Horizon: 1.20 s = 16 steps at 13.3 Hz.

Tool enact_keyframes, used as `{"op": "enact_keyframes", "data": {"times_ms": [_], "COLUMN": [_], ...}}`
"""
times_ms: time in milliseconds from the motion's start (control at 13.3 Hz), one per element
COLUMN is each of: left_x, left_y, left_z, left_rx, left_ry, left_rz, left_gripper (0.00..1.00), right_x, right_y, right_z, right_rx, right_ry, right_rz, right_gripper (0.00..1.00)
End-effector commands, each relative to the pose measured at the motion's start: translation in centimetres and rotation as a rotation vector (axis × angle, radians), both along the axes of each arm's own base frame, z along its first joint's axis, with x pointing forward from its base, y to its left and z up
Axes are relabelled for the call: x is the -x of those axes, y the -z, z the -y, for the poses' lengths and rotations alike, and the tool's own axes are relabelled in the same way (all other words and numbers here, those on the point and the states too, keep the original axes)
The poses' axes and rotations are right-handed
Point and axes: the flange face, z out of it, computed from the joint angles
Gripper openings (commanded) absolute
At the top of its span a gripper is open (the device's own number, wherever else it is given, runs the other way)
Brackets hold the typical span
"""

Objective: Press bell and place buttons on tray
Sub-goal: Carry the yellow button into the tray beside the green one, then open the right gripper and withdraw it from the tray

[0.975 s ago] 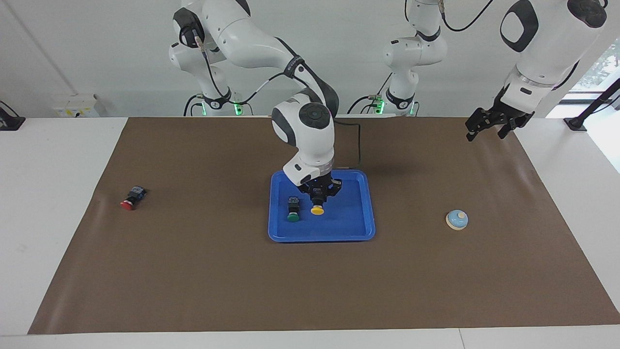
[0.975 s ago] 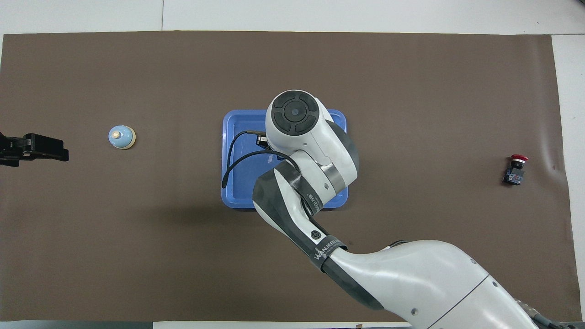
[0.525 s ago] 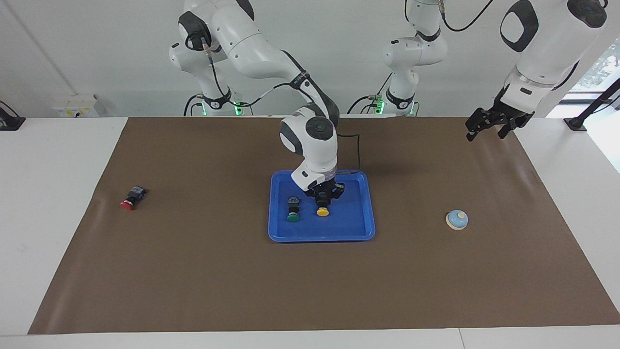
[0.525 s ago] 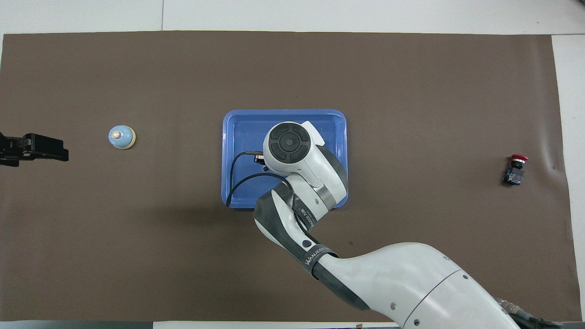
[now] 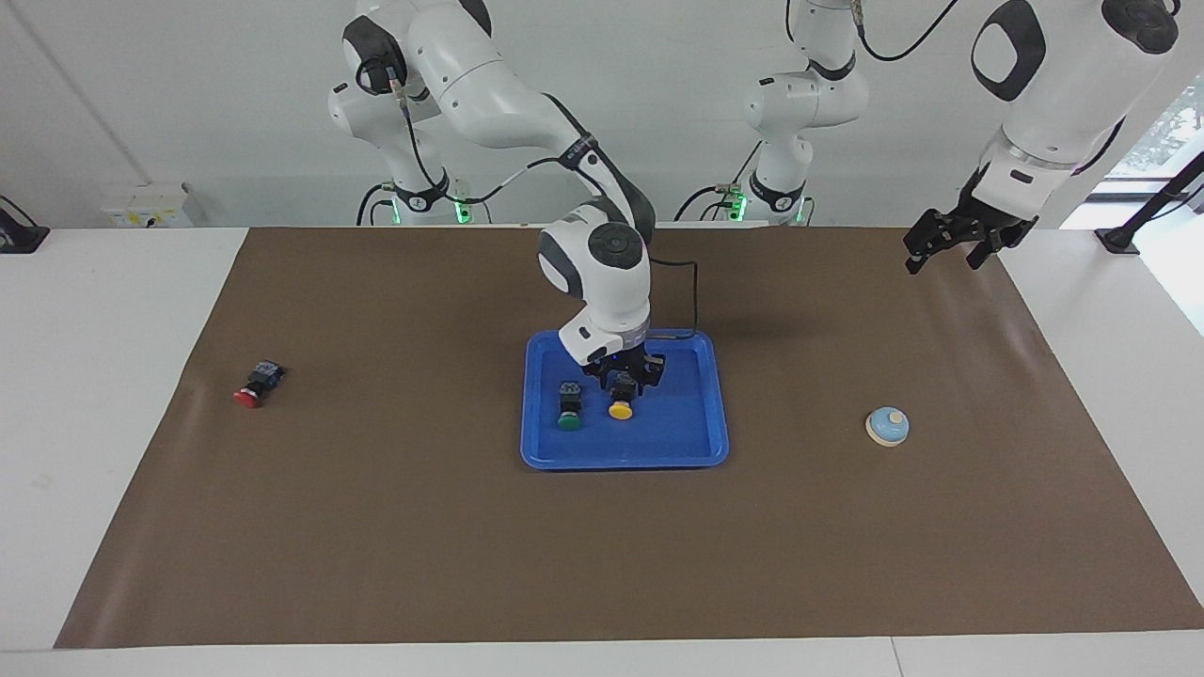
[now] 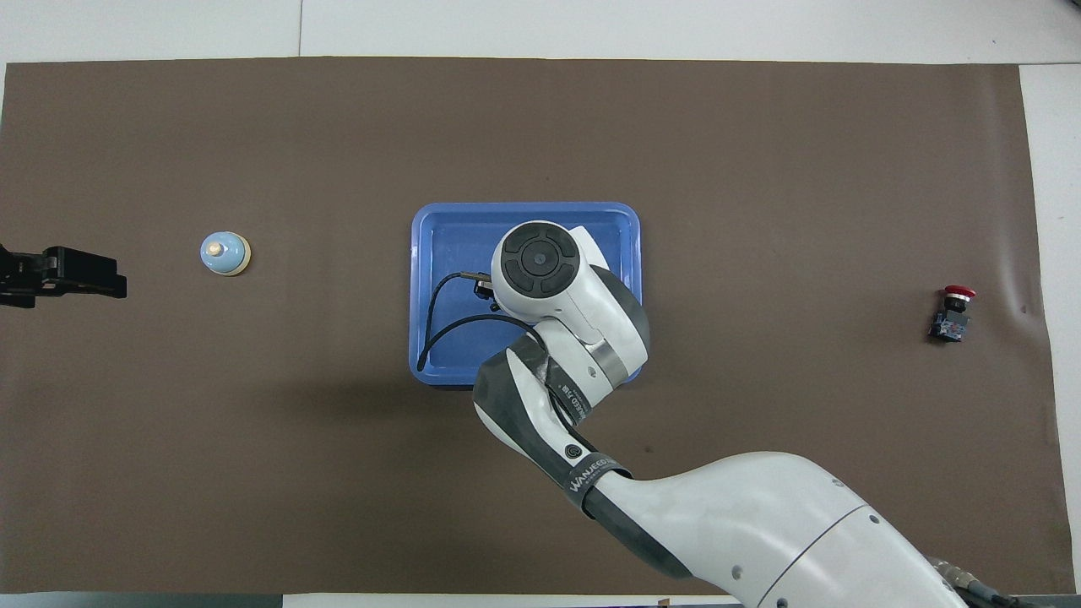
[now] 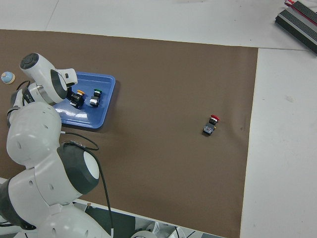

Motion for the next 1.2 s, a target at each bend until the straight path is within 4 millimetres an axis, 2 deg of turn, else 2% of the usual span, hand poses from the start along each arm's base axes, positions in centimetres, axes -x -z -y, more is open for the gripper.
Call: {"op": "enact_keyframes", "data": {"times_ms": [0,150,225,300,375,525,750,975,1125], "left_x": [0.1,0.1,0.1,0.1,0.1,0.1,0.1,0.1,0.1], "left_y": [-0.5,-0.5,-0.5,-0.5,-0.5,-0.5,-0.5,-0.5,-0.5], "left_z": [-0.1,-0.1,-0.1,-0.1,-0.1,-0.1,-0.1,-0.1,-0.1], "left_rx": [0.011,0.011,0.011,0.011,0.011,0.011,0.011,0.011,0.011], "left_ry": [-0.004,-0.004,-0.004,-0.004,-0.004,-0.004,-0.004,-0.004,-0.004], "left_rz": [-0.001,-0.001,-0.001,-0.001,-0.001,-0.001,-0.001,-0.001,-0.001], "left_gripper": [1.00,1.00,1.00,1.00,1.00,1.00,1.00,1.00,1.00], "right_x": [-1.7,-3.6,-4.3,-4.8,-5.4,-6.1,-6.3,-5.7,-5.3], "right_y": [-3.7,-7.7,-9.9,-11.3,-13.2,-15.5,-16.8,-16.3,-15.4], "right_z": [1.7,5.3,8.0,10.5,13.8,20.5,29.1,40.7,47.1], "right_rx": [0.023,0.033,0.039,0.050,0.057,0.075,0.091,0.105,0.096], "right_ry": [0.046,0.077,0.070,0.056,0.049,0.014,-0.051,-0.129,-0.137], "right_rz": [-0.022,-0.019,-0.016,-0.027,-0.032,-0.063,-0.107,-0.129,-0.121], "right_gripper": [1.00,1.00,1.00,1.00,1.00,1.00,1.00,1.00,1.00]}}
